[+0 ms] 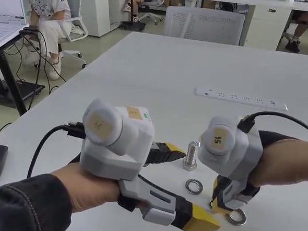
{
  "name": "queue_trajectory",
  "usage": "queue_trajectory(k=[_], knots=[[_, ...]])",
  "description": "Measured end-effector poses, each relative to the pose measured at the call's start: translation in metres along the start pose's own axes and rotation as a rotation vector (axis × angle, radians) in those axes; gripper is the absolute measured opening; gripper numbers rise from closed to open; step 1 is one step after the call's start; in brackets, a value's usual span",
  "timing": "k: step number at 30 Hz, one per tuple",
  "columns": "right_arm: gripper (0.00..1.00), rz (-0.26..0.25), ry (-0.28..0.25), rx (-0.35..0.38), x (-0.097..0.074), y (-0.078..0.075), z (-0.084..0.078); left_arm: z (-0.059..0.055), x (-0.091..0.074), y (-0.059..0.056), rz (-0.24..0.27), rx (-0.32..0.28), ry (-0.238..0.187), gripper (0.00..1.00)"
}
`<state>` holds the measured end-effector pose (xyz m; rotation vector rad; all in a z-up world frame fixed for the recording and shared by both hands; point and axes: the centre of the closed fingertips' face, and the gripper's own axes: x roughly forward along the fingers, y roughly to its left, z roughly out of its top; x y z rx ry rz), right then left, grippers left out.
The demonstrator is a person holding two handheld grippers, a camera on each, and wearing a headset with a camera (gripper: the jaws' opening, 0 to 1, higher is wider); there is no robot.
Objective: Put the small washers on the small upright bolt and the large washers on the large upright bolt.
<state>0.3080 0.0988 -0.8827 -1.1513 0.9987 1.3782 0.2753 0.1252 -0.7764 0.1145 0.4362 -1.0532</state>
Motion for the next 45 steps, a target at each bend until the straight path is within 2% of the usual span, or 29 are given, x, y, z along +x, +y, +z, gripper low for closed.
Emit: queue_trajectory(k=[24,34,45], knots=[[0.14,-0.001,0.006,-0.007,-0.002,0.000,0.000,0.000,-0.001,0.001,-0.002,-0.002,0.001,0.82],[0.14,-0.007,-0.002,-0.006,-0.011,0.001,-0.001,-0.001,-0.001,0.000,-0.002,0.001,0.003,0.82],[0.14,-0.028,-0.006,0.013,-0.024,-0.003,-0.012,-0.002,0.000,0.000,-0.003,0.002,0.006,0.82]])
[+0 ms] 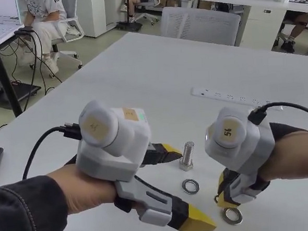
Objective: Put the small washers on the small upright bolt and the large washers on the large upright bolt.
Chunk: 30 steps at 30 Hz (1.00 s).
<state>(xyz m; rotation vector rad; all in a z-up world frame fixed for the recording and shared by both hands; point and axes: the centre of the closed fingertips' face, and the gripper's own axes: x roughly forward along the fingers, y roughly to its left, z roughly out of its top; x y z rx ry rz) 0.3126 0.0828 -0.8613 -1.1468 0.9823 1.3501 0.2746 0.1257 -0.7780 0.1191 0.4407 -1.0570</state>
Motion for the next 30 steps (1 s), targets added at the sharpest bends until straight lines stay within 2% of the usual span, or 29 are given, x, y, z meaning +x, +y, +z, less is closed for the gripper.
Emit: queue_trajectory(k=[14,30], knots=[[0.14,-0.015,-0.001,0.053,-0.012,-0.001,-0.025,-0.001,0.002,0.000,-0.005,-0.001,0.005,0.82],[0.14,-0.037,0.012,0.131,-0.022,-0.007,-0.062,-0.005,0.002,-0.001,-0.009,-0.007,0.021,0.81]])
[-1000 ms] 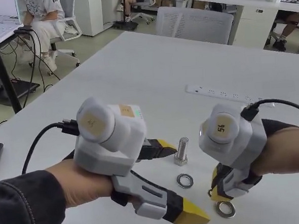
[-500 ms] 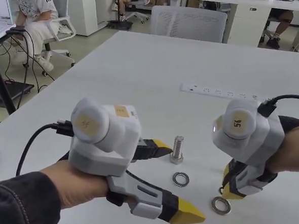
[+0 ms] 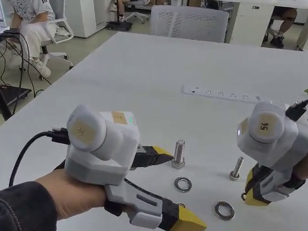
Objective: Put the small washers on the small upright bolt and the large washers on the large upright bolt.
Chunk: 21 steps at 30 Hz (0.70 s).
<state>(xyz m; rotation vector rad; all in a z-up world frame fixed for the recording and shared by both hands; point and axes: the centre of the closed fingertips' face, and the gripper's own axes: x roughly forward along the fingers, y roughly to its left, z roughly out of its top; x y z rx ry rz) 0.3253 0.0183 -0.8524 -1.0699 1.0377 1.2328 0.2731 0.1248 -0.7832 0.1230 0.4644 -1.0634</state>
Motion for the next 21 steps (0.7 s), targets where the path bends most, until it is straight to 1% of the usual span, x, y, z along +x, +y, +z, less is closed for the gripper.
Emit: queue_trajectory(k=[5,12,15,21], knots=[[0.14,-0.011,0.003,0.021,-0.006,-0.007,-0.010,-0.001,0.001,0.000,-0.002,-0.003,0.006,0.81],[0.14,-0.023,0.004,0.036,-0.014,-0.016,-0.017,-0.002,0.001,-0.001,-0.003,-0.008,0.011,0.81],[0.14,-0.032,0.003,0.040,-0.017,-0.020,-0.018,-0.003,0.001,-0.001,-0.003,-0.009,0.013,0.81],[0.14,-0.057,-0.006,0.038,-0.029,-0.030,-0.014,-0.003,0.002,-0.001,-0.004,-0.010,0.015,0.81]])
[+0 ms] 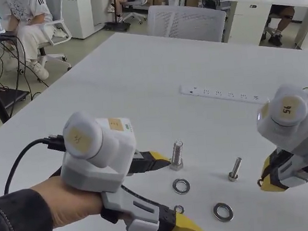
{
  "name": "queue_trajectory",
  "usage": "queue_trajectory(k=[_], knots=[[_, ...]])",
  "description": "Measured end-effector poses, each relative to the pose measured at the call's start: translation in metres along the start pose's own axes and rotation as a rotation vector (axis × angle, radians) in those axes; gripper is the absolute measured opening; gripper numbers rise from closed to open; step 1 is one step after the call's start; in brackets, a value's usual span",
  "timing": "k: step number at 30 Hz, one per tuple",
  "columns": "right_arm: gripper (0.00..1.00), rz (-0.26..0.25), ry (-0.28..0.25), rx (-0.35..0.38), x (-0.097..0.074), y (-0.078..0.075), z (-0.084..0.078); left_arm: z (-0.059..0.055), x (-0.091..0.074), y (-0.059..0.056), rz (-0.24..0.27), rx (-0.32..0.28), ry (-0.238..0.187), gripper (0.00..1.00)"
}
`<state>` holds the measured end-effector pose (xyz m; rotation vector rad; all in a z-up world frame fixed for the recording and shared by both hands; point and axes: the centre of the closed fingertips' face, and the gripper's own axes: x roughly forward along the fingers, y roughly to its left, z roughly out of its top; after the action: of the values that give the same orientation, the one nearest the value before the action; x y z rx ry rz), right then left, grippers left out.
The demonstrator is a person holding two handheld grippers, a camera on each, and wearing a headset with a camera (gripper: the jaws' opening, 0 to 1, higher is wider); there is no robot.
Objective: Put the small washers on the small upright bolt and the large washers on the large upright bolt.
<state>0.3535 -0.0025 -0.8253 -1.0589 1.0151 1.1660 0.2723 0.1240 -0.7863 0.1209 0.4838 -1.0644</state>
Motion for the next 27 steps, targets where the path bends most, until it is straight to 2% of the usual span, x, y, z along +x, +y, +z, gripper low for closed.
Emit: queue_trajectory(k=[16,27], knots=[[0.14,-0.037,-0.046,-0.050,-0.024,-0.011,0.030,-0.002,0.001,0.001,0.002,-0.004,0.006,0.81],[0.14,-0.043,-0.052,-0.087,-0.024,-0.018,0.043,-0.002,0.001,0.004,0.010,-0.008,0.004,0.81]])
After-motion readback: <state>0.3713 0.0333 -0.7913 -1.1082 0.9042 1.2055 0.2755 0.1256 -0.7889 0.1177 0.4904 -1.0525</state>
